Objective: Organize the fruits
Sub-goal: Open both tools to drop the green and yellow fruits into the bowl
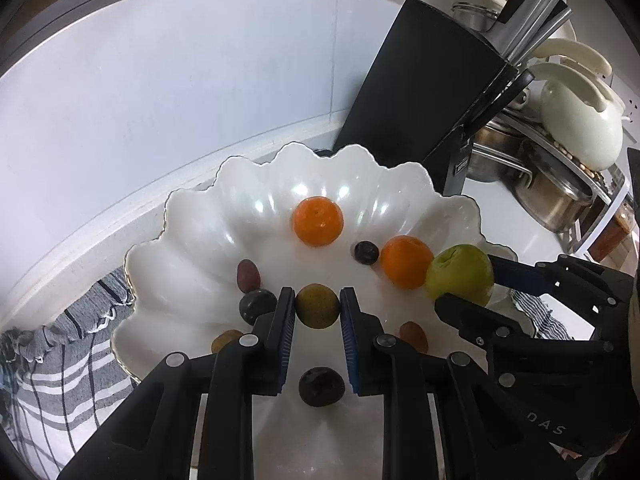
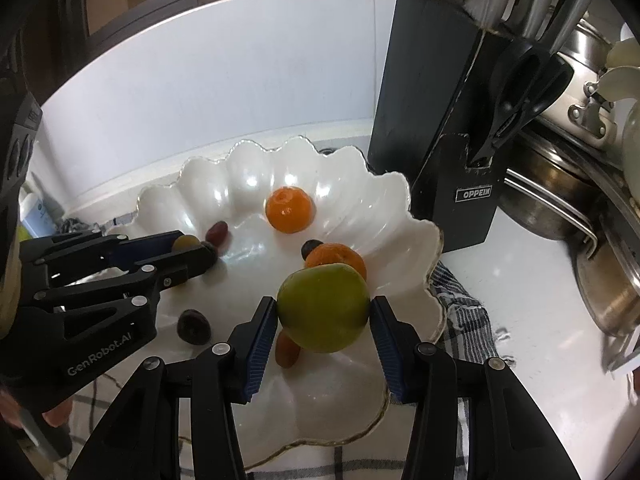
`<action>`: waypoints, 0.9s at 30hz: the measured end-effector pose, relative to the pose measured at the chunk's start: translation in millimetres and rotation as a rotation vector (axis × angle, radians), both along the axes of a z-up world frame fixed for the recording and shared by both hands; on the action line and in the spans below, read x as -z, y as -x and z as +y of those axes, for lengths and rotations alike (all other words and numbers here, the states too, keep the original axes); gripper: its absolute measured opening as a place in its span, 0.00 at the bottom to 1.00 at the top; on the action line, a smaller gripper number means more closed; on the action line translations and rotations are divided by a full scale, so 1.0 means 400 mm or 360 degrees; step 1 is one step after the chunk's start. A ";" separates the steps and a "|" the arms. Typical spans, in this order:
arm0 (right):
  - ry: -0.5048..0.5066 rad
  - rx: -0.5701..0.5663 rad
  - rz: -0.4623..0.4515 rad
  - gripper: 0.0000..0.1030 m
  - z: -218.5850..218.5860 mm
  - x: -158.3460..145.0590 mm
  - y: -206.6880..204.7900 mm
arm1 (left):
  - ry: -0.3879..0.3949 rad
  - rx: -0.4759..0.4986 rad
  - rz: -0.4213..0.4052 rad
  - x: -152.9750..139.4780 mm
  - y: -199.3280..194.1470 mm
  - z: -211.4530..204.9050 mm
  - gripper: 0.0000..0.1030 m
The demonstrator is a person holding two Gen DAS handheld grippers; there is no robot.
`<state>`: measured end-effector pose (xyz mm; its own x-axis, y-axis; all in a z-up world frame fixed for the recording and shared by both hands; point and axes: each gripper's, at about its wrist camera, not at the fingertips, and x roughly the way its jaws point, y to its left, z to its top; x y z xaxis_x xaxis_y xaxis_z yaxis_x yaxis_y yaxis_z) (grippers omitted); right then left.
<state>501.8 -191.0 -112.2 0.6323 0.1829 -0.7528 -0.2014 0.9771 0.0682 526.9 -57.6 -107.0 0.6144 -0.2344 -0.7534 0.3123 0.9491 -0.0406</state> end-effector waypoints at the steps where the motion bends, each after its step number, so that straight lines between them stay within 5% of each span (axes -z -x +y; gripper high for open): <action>1: 0.0002 -0.0002 0.0011 0.48 0.000 0.005 -0.004 | 0.0004 -0.0006 0.0007 0.001 -0.005 0.001 0.29; 10: -0.0012 0.0043 0.0010 0.51 -0.016 0.006 -0.014 | 0.0012 -0.0093 -0.0007 -0.019 0.017 0.034 0.44; 17: -0.0016 0.0049 -0.0074 0.52 -0.010 -0.038 0.048 | -0.0065 -0.0216 -0.0151 -0.090 0.106 0.072 0.52; 27: -0.0040 0.0119 -0.0240 0.71 0.013 -0.136 0.185 | -0.0126 -0.0350 -0.0332 -0.189 0.256 0.126 0.80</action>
<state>427.6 -185.9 -57.7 0.7504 0.1487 -0.6440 -0.1378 0.9881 0.0675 424.6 -7.3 -31.2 0.7870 -0.0244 -0.6165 0.0930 0.9925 0.0794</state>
